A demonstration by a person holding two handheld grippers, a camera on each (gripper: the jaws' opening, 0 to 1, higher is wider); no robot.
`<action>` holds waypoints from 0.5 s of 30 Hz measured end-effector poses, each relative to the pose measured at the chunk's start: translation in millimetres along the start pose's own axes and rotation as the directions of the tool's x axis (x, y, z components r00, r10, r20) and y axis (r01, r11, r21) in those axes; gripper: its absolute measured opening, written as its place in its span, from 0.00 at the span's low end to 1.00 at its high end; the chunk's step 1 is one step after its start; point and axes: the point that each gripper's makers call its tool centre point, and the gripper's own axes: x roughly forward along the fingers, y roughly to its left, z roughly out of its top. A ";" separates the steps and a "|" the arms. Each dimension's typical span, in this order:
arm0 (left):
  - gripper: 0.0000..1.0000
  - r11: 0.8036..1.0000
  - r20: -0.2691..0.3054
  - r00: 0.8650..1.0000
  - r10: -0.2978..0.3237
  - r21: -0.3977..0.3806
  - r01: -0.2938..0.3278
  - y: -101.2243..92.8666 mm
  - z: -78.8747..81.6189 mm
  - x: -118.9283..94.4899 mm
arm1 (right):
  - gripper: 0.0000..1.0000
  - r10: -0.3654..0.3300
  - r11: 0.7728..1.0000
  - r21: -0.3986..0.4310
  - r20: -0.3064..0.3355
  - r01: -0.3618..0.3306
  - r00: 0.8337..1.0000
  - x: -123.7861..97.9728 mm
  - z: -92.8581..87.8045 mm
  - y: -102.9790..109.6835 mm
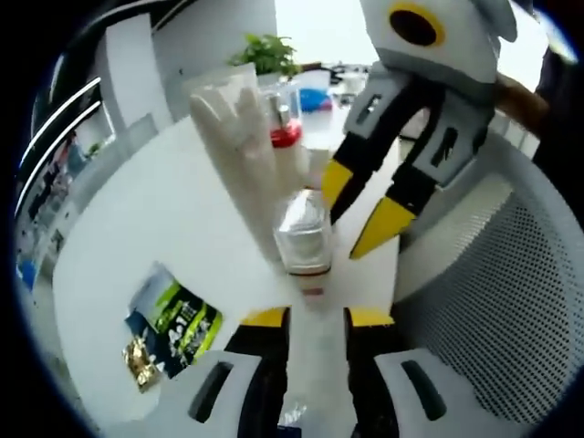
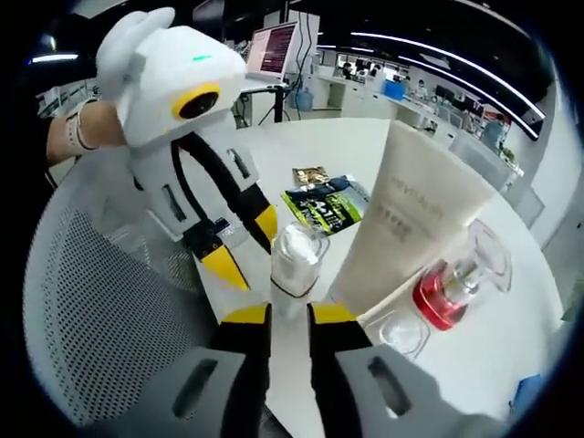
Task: Arrange the skincare products in the storage area until every visible bottle or jar stands upright without overlapping.
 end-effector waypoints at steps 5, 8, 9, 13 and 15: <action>0.23 1.000 0.034 0.999 -0.017 0.024 0.016 -1.0 13.3 3.4 | 0.14 0.019 1.000 0.018 0.016 -0.020 1.000 0.1 2.8 5.5; 0.24 0.999 0.045 0.998 -0.034 0.026 0.033 -2.9 19.3 7.9 | 0.14 0.025 0.999 0.025 0.027 -0.026 0.999 0.6 5.6 6.5; 0.24 0.999 0.050 0.998 -0.037 0.022 0.036 -2.9 20.7 8.9 | 0.14 0.023 0.999 0.024 0.028 -0.024 0.999 0.9 5.8 6.1; 0.20 0.999 0.054 0.997 -0.048 0.017 0.047 -5.4 22.0 9.9 | 0.14 0.019 1.000 0.025 0.020 -0.019 1.000 2.1 3.9 3.9; 0.18 0.999 0.049 0.998 -0.051 0.009 0.050 -6.3 20.6 9.3 | 0.14 0.018 0.999 0.027 0.021 -0.019 1.000 2.1 3.9 3.0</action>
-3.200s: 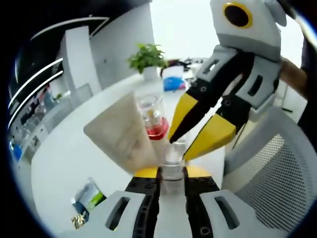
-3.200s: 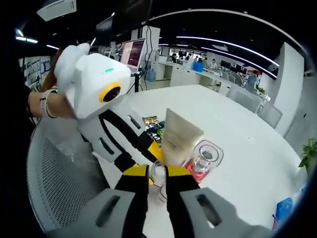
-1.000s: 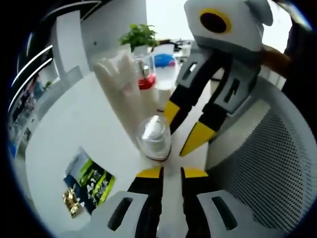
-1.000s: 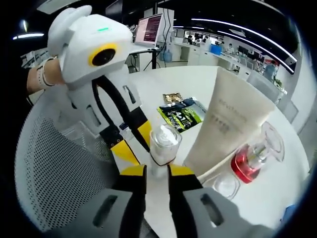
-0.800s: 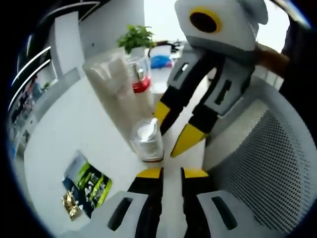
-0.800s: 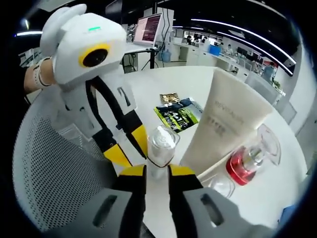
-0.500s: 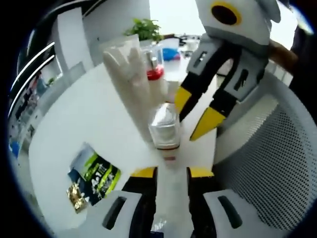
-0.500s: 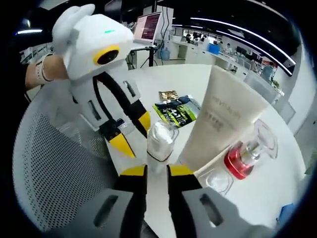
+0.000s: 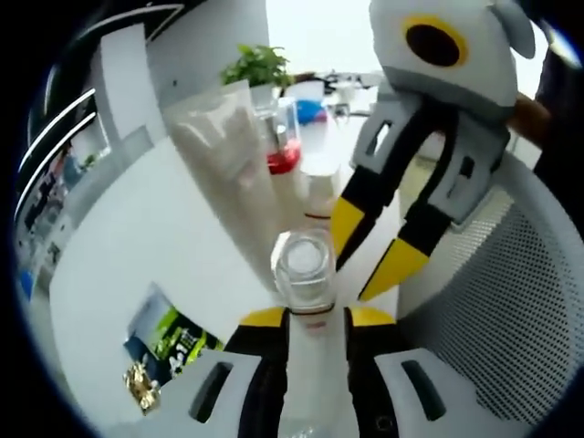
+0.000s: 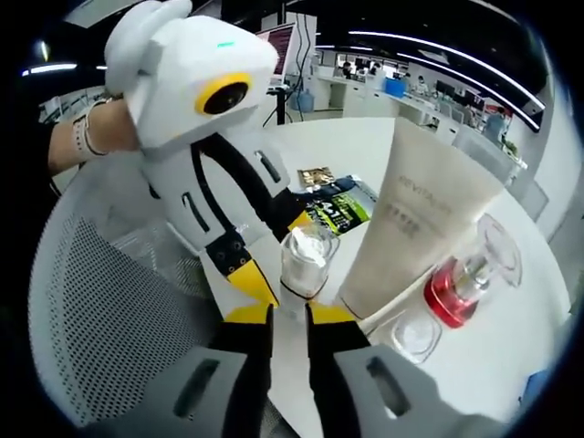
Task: Arrange the skincare products in the storage area until every visible bottle or jar stands upright without overlapping.
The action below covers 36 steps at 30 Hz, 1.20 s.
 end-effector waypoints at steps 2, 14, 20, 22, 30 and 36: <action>0.18 1.000 -0.011 1.000 0.001 -0.008 -0.001 -0.4 -2.6 -1.0 | 0.14 0.001 1.000 -0.001 -0.002 -0.001 1.000 0.8 0.0 -0.8; 0.11 0.999 -0.050 0.999 0.006 -0.045 -0.009 -4.4 -13.6 -5.0 | 0.15 0.002 1.000 -0.015 -0.008 -0.002 1.000 6.0 3.3 -5.4; 0.08 0.999 -0.050 0.999 -0.005 -0.047 0.002 -9.8 -14.5 -5.4 | 0.15 -0.005 1.000 -0.015 -0.008 0.005 1.000 7.2 3.5 -7.3; 0.09 0.998 -0.052 0.999 -0.001 -0.055 -0.001 -9.6 -15.0 -4.9 | 0.15 -0.009 1.000 -0.017 -0.009 0.009 1.000 6.1 3.6 -7.4; 0.11 0.995 -0.053 0.998 0.023 -0.098 -0.028 -4.9 -16.5 -2.3 | 0.15 -0.018 1.000 -0.009 -0.009 0.018 1.000 -5.4 1.7 -4.5; 0.11 0.989 -0.041 0.999 0.028 -0.143 -0.034 -3.2 -13.3 -0.1 | 0.15 0.012 0.999 0.036 0.020 -0.012 1.000 -16.2 -0.7 1.7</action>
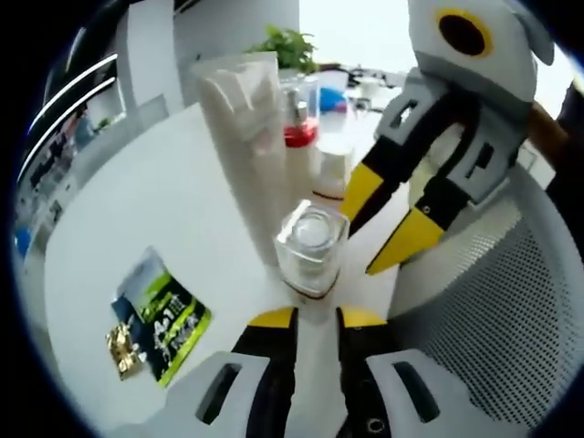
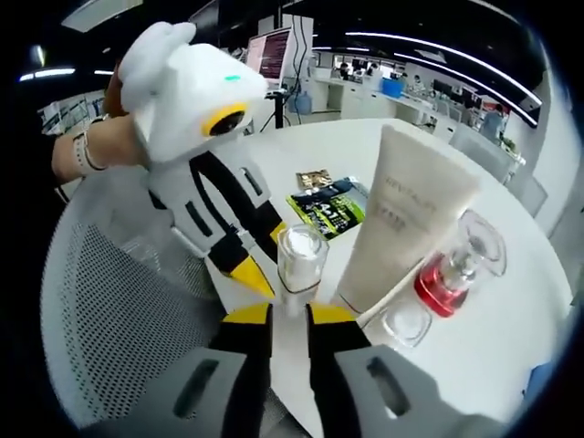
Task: Arrange the skincare products in the storage area until every visible bottle or jar stands upright without overlapping.
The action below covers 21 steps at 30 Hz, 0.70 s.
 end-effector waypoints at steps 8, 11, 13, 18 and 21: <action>0.11 1.000 -0.022 1.000 -0.002 -0.019 0.002 -0.5 -4.3 3.8 | 0.15 0.007 0.998 0.066 -0.019 -0.006 1.000 -12.5 -19.7 -1.9; 0.12 0.999 -0.020 1.000 -0.001 -0.041 0.000 0.1 -3.9 5.1 | 0.15 -0.010 0.996 0.092 -0.043 0.014 0.999 -16.8 -33.6 -8.8; 0.12 0.999 -0.020 1.000 -0.003 -0.046 0.002 0.4 -3.2 6.2 | 0.15 -0.026 0.993 0.113 -0.052 0.032 0.998 -18.9 -41.1 -15.0; 0.13 0.999 -0.026 1.000 -0.004 -0.052 0.003 1.9 -3.5 8.6 | 0.15 -0.070 0.987 0.137 -0.072 0.079 0.995 -22.2 -53.3 -29.1; 0.12 0.998 -0.023 1.000 -0.001 -0.060 0.000 3.1 -2.4 9.9 | 0.17 -0.098 0.982 0.154 -0.077 0.108 0.992 -22.1 -56.9 -37.0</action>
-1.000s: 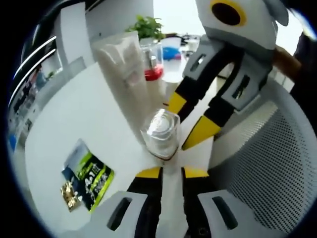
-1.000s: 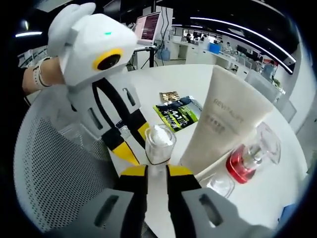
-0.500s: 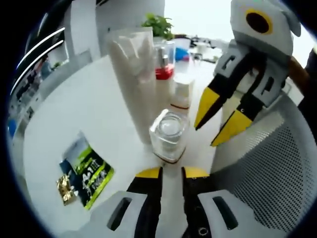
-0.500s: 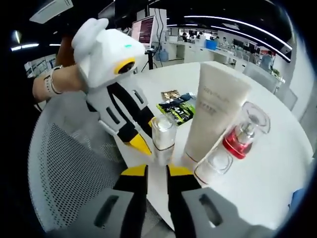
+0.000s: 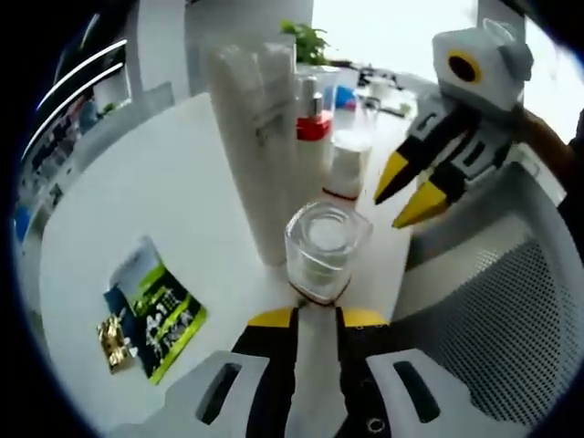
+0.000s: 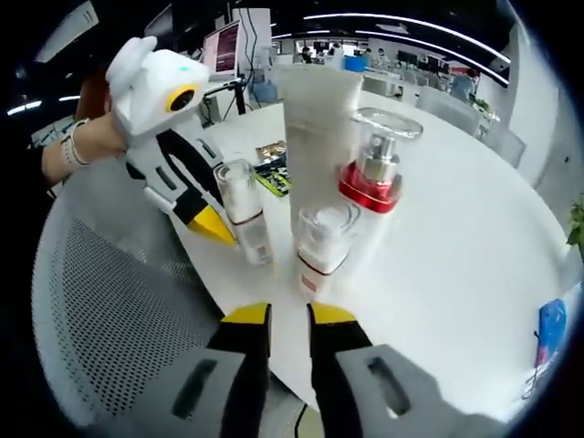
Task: Arrange the skincare products in the storage area until every visible bottle or jar stands upright without overlapping.
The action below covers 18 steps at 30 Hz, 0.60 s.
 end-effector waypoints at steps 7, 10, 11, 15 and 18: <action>0.12 1.000 0.011 1.000 0.003 -0.017 -0.003 -0.5 3.9 4.5 | 0.18 -0.020 1.000 0.005 0.025 0.020 0.999 5.6 4.2 -7.9; 0.11 0.999 0.020 1.000 0.004 -0.035 -0.004 -0.8 6.1 6.5 | 0.17 -0.023 1.000 0.002 0.031 0.023 0.999 8.3 5.8 -10.2; 0.11 0.999 0.023 1.000 0.004 -0.041 -0.003 -1.1 7.1 7.3 | 0.17 -0.023 1.000 0.002 0.031 0.023 0.999 8.9 6.2 -10.6; 0.10 0.998 0.031 1.000 0.002 -0.064 0.000 -1.9 9.4 10.7 | 0.16 -0.019 1.000 0.006 0.036 0.019 0.999 11.3 7.5 -11.6; 0.10 0.997 0.041 0.999 0.003 -0.080 0.001 -2.4 12.3 12.5 | 0.16 -0.021 1.000 0.009 0.034 0.021 0.999 13.5 6.6 -12.8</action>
